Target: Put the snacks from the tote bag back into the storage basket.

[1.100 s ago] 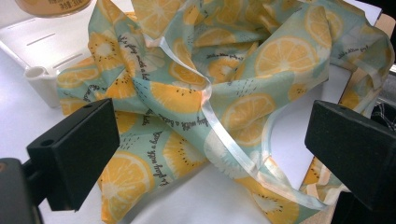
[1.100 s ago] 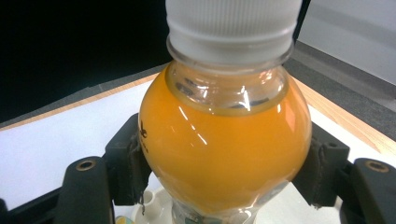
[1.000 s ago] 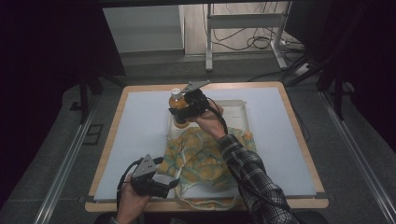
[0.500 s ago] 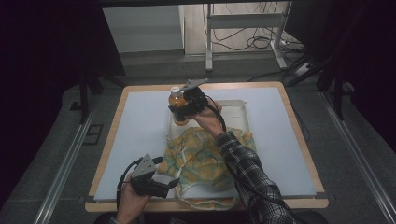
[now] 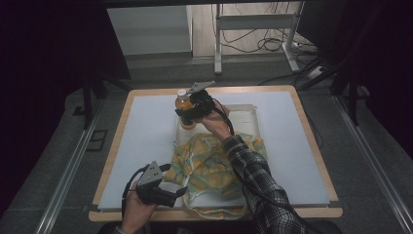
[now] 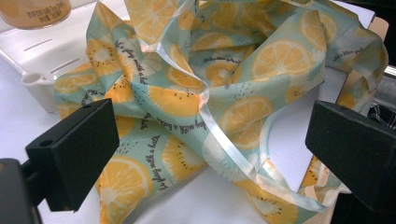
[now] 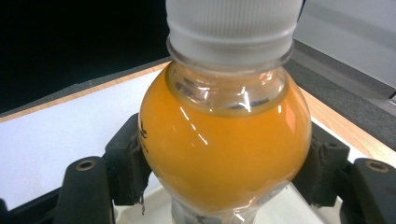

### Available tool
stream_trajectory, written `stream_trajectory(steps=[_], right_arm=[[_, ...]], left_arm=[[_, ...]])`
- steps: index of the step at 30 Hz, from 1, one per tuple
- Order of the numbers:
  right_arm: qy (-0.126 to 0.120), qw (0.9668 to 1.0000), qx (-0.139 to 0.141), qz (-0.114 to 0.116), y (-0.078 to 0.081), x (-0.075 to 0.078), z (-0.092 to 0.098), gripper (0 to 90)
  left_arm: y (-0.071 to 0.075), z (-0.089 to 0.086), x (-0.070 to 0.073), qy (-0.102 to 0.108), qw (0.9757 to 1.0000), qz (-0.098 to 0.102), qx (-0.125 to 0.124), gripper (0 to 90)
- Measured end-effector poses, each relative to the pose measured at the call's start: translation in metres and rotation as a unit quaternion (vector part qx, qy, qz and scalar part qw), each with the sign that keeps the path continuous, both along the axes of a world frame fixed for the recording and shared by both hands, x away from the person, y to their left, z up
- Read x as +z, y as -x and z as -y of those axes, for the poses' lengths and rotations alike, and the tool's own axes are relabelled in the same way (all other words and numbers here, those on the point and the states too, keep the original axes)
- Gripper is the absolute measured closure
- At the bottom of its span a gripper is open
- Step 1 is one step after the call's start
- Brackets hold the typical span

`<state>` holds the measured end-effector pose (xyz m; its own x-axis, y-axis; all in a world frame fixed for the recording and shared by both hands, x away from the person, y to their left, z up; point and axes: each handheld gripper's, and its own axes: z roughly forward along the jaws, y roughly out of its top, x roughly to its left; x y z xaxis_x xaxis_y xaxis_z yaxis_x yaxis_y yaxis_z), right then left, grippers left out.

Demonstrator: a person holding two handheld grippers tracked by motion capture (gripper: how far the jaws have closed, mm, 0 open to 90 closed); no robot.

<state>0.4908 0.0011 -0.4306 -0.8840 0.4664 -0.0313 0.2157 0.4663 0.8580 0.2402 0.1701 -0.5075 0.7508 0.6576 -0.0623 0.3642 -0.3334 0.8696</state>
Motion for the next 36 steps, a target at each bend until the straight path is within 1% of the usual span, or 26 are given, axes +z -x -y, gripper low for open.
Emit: stream_trajectory(steps=[13, 22, 30, 36], right_arm=[[0.003, 1.0000, 0.003, -0.006, -0.008, -0.009, -0.005, 30.4], [0.010, 0.9998, 0.005, -0.014, -0.012, -0.020, -0.008, 30.4], [0.017, 0.9997, 0.006, -0.015, -0.016, -0.028, -0.010, 30.3], [0.017, 0.9997, 0.003, -0.015, -0.020, -0.032, -0.011, 30.3]], left_arm=[[0.000, 0.000, 0.000, 0.001, 1.0000, 0.000, -0.001, 3.0], [0.000, 0.000, 0.000, 0.000, 1.0000, 0.000, -0.003, 3.0], [0.000, 0.001, 0.000, -0.001, 1.0000, -0.001, -0.005, 3.0], [0.000, 0.001, 0.000, -0.001, 1.0000, -0.002, -0.005, 3.0]])
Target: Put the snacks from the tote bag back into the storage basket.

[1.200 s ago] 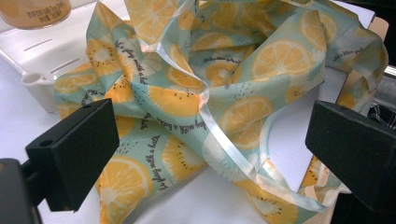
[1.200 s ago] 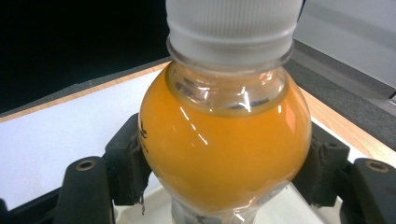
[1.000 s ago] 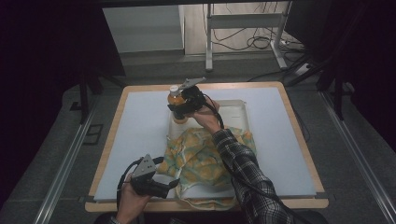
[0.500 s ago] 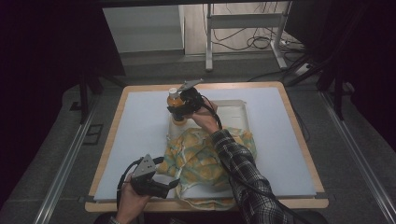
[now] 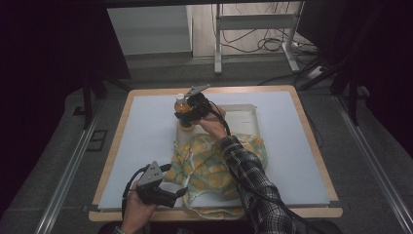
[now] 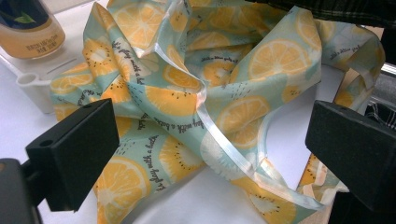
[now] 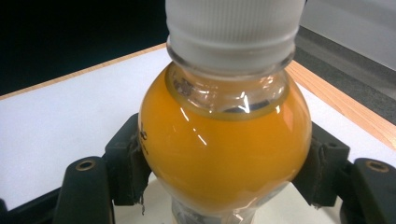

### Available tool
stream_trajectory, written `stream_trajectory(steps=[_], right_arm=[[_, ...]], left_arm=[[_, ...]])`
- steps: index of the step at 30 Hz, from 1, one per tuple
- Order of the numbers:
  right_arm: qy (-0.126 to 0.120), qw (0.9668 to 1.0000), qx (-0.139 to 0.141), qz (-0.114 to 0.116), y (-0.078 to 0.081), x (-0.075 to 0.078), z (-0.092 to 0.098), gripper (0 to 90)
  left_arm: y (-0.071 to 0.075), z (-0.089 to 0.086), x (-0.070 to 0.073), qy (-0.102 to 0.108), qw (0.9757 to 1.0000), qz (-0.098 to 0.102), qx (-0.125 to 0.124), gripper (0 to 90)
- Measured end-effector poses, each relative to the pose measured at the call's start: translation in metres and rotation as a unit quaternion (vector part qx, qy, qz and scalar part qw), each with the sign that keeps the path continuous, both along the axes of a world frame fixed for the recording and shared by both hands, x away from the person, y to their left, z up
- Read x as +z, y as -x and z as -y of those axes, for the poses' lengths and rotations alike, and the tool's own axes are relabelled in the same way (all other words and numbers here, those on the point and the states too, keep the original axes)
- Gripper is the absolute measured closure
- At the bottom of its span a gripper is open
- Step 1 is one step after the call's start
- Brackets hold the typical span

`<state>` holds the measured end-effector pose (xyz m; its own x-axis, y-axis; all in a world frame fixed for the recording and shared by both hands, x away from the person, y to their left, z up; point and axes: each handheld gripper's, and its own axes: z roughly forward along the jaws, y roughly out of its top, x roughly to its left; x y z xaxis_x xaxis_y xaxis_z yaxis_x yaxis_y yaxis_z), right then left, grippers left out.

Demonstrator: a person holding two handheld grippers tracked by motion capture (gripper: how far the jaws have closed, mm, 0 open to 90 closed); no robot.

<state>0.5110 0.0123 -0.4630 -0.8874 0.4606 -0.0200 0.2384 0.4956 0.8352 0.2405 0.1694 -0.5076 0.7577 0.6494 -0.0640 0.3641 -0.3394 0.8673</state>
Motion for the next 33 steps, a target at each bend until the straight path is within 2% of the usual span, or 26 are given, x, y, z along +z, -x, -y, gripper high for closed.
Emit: stream_trajectory(steps=[9, 20, 26, 33], right_arm=[[0.004, 1.0000, -0.006, 0.000, -0.0029, -0.0049, -0.0040, 30.3], [0.001, 1.0000, 0.007, -0.003, -0.0081, -0.0096, -0.0027, 30.0], [0.002, 1.0000, 0.005, -0.003, -0.0077, -0.0098, -0.0027, 29.3], [0.004, 0.9999, 0.013, -0.007, -0.0071, -0.0092, -0.0030, 21.8]], left_arm=[[-0.0001, 0.0004, -0.0003, 0.000, 1.0000, -0.002, -0.001, 2.9], [-0.0003, 0.0010, -0.0006, -0.002, 1.0000, -0.003, -0.003, 3.0], [-0.0001, 0.0017, -0.0006, -0.003, 1.0000, -0.003, -0.004, 3.0], [-0.0008, 0.0020, -0.0012, -0.005, 1.0000, -0.005, -0.003, 3.1]])
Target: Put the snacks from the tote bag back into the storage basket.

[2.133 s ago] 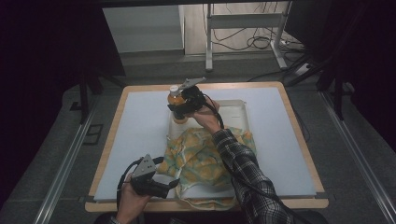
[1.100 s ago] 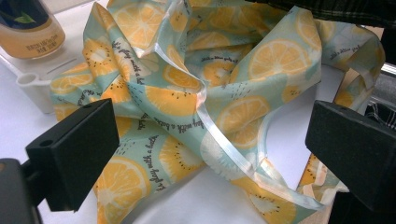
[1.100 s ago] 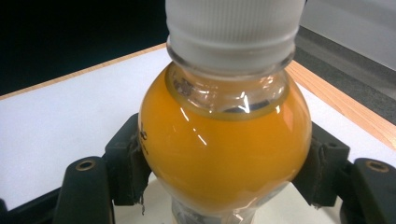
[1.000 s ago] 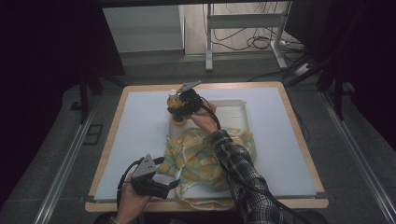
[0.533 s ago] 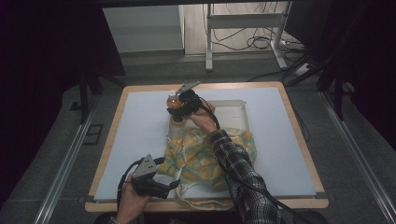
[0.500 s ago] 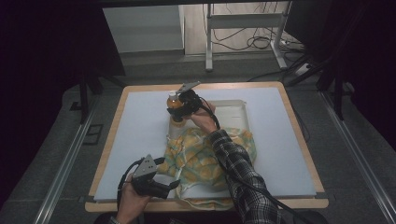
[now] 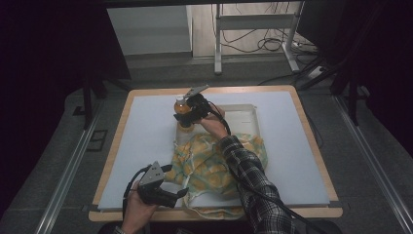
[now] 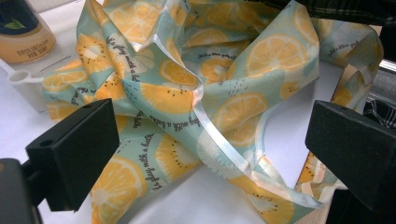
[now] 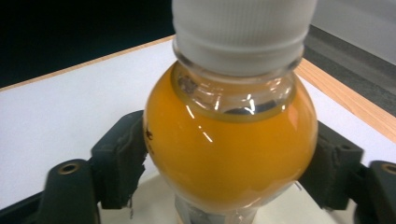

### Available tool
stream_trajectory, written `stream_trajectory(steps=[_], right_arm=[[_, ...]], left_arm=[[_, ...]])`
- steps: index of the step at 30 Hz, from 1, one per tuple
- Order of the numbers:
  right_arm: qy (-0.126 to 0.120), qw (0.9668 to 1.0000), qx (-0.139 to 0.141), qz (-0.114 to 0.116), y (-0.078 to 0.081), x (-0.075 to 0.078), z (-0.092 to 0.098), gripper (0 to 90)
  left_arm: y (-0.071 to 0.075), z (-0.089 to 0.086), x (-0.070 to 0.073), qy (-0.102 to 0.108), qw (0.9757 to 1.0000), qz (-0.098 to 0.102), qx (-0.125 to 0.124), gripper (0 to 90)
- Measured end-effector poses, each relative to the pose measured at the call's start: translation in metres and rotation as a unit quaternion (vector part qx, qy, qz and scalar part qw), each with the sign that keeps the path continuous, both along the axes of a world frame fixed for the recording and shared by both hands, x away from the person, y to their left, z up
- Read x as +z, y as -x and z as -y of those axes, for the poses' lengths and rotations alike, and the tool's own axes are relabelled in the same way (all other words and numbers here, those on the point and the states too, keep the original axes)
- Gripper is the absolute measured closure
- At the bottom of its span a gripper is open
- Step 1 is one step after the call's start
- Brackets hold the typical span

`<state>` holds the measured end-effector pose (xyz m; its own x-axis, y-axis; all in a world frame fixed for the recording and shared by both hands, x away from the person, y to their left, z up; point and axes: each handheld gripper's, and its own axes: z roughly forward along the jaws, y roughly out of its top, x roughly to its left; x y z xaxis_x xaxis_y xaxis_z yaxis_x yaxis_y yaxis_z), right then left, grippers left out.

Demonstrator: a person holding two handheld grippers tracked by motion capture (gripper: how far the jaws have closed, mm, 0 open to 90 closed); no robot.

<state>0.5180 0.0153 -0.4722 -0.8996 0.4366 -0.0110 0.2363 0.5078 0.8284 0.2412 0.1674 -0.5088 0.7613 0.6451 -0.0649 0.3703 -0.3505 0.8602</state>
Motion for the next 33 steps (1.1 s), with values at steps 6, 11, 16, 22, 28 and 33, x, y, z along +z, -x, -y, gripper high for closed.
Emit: stream_trajectory(steps=[6, 11, 16, 22, 28, 33], right_arm=[[-0.004, 0.9999, 0.003, -0.011, 0.0001, 0.0006, 0.0005, 18.1], [-0.002, 0.9999, 0.004, -0.015, 0.0010, 0.0007, 0.0002, 16.7], [-0.003, 0.9998, 0.006, -0.018, 0.0011, 0.0019, 0.0010, 15.6], [0.000, 0.9998, 0.005, -0.020, 0.0014, 0.0046, 0.0011, 15.1], [0.004, 0.9995, 0.008, -0.032, 0.0008, 0.0074, 0.0021, 14.5], [0.007, 0.9993, 0.006, -0.037, 0.0023, 0.0094, 0.0035, 13.5]], left_arm=[[-0.0001, 0.0002, -0.0002, 0.000, 1.0000, -0.001, 0.000, 3.1], [-0.0002, 0.0003, -0.0002, 0.000, 1.0000, -0.001, -0.001, 3.1], [-0.0003, 0.0004, -0.0004, 0.000, 1.0000, -0.001, -0.001, 3.0], [-0.0003, 0.0002, -0.0004, 0.001, 1.0000, -0.001, 0.000, 3.0], [-0.0004, 0.0001, -0.0003, 0.002, 1.0000, 0.000, 0.000, 3.0], [-0.0003, 0.0005, -0.0005, 0.000, 1.0000, -0.001, 0.000, 3.0]])
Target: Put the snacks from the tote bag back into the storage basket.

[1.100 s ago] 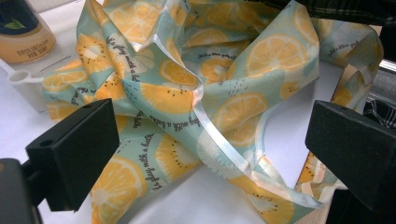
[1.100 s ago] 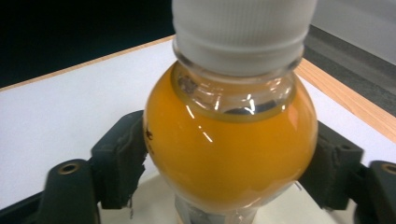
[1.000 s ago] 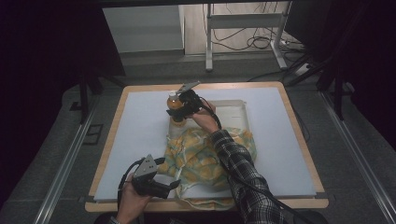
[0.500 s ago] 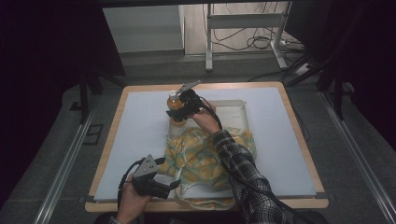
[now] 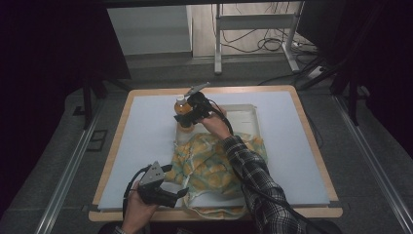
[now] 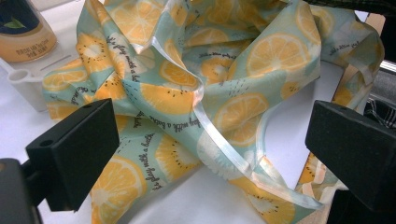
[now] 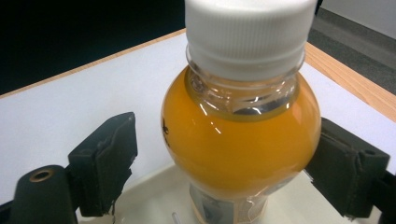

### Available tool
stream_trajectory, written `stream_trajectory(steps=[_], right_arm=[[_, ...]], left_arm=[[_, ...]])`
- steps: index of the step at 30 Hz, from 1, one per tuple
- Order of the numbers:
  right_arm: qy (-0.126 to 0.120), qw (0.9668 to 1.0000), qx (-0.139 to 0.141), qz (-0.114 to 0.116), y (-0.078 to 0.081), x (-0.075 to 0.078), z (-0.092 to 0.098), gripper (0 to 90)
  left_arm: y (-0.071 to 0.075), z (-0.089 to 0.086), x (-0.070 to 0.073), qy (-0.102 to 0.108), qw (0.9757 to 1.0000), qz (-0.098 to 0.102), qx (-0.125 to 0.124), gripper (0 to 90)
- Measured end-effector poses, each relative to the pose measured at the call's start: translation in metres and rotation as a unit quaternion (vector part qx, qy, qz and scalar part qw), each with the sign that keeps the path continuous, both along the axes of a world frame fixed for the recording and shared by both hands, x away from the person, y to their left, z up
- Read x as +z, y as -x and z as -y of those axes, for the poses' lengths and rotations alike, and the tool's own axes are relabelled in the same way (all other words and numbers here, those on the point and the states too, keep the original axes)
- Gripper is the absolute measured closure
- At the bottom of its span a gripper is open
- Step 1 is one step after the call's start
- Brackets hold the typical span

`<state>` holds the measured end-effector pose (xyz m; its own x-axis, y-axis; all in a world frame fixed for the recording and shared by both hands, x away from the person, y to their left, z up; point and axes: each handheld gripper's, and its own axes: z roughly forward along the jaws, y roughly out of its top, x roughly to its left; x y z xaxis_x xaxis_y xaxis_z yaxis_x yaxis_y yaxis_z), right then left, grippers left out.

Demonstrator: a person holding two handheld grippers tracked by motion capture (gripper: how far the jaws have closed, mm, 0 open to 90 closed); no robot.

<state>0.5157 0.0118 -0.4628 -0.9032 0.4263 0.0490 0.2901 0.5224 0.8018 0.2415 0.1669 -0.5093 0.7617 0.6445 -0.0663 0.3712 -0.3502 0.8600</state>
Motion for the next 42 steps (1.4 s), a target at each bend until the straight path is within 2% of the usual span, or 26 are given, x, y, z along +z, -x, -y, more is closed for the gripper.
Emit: stream_trajectory(steps=[19, 23, 42], right_arm=[[0.008, 0.9998, -0.002, 0.017, 0.010, 0.021, 0.011, 12.4], [0.011, 0.9998, -0.002, 0.015, 0.013, 0.025, 0.013, 11.6], [0.019, 0.9998, -0.006, 0.009, 0.029, 0.030, 0.029, 10.4]], left_arm=[[0.000, 0.000, 0.000, 0.001, 1.0000, 0.000, 0.002, 3.0], [0.000, 0.000, 0.000, 0.001, 1.0000, 0.001, 0.003, 2.9], [0.000, -0.001, 0.001, 0.006, 1.0000, -0.005, 0.005, 3.1]])
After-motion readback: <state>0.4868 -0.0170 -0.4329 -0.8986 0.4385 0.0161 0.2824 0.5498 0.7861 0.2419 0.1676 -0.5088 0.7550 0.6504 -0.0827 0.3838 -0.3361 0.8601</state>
